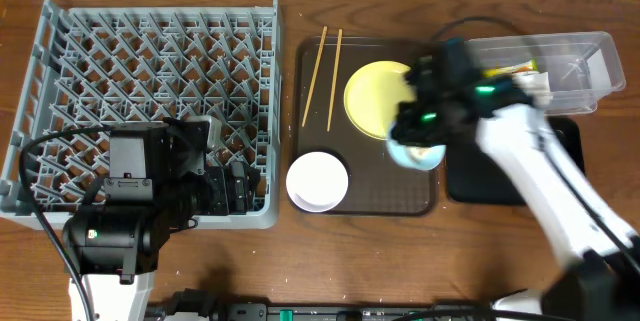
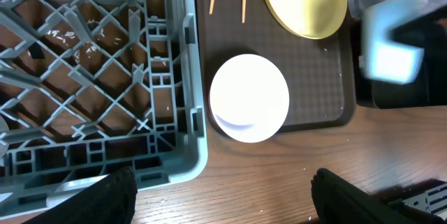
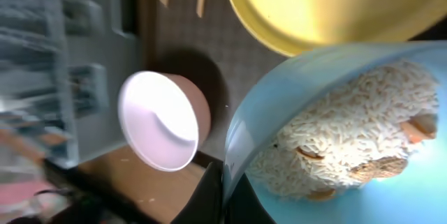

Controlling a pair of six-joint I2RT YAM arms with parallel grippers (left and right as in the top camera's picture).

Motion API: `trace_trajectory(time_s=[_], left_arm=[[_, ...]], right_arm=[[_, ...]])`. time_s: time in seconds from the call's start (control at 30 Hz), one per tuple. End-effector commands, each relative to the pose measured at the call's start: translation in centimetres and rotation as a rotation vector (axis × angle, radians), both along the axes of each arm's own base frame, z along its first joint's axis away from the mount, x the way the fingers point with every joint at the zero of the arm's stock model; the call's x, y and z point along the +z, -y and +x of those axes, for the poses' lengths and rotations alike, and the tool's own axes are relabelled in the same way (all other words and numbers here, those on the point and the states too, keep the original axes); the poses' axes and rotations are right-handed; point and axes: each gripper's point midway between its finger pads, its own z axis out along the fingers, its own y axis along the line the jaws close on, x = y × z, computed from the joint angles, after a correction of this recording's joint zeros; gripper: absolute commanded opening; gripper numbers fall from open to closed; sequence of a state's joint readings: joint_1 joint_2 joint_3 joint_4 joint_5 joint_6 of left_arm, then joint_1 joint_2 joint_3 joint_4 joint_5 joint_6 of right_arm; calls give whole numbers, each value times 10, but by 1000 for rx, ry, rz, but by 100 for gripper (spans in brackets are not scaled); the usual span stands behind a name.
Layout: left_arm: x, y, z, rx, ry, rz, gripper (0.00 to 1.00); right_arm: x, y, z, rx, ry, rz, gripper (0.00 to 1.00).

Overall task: Sort waste into correct bins and load items into the dishwasher
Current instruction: 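Tip the blue bowl over the black tray to pour out the rice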

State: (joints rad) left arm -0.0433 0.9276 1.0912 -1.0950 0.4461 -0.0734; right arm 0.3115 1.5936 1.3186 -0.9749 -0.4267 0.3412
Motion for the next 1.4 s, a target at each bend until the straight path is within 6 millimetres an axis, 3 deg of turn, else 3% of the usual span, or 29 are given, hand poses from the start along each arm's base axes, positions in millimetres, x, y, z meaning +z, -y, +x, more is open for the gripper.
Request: trace_trajectory(time_s=[0.0, 0.1, 0.2, 0.4, 0.63, 1.03, 1.17, 1.23, 1.33, 1.37], left_arm=[[7, 2, 1, -21, 27, 2, 82], [7, 2, 2, -21, 29, 2, 82], [7, 2, 2, -21, 29, 2, 82], [7, 2, 2, -21, 28, 2, 82], [7, 2, 2, -21, 28, 2, 82], [7, 2, 2, -21, 29, 2, 82], [7, 2, 2, -21, 29, 2, 82], [7, 2, 2, -21, 28, 2, 82], [7, 2, 2, -21, 28, 2, 82], [7, 2, 2, -21, 29, 2, 82]], right_arm=[[35, 24, 2, 37, 80, 148, 1], [34, 55, 7, 4, 100, 211, 1], [23, 72, 8, -40, 101, 301, 1], [15, 113, 18, -152, 258, 627, 1], [-9, 165, 7, -342, 303, 697, 1], [22, 166, -8, -188, 542, 852, 1], [0, 172, -3, -301, 413, 773, 1], [12, 168, -6, -264, 445, 837, 1], [-11, 179, 1, -352, 373, 719, 1], [-4, 175, -1, -352, 360, 773, 1]])
